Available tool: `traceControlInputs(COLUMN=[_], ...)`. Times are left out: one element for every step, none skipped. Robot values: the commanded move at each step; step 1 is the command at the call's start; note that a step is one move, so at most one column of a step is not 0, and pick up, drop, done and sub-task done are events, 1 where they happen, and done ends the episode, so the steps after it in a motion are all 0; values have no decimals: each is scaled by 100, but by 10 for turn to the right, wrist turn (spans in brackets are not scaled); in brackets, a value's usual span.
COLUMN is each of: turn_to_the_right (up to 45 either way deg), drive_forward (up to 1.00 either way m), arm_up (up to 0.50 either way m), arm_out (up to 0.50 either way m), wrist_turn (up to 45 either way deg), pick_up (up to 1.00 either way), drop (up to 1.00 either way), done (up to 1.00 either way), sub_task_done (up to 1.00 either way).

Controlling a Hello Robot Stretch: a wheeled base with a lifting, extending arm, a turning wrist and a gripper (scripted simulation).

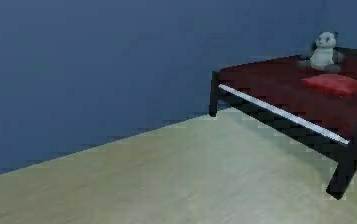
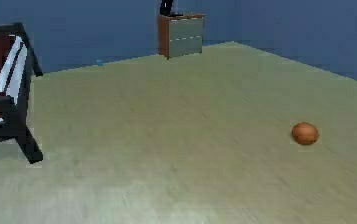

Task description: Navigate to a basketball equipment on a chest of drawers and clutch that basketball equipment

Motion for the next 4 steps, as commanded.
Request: traceControlInputs(turn_to_the_right=[450,450,450,210], drive_forward=[0,0,0,0], arm_up=[0,0,0,0], arm_out=[0,0,0,0], wrist_turn=[0,0,0,0], pick_up=[0,0,0,0], drop=[0,0,0,0], done=[0,0,0,0], sub_task_done=[0,0,0,0])
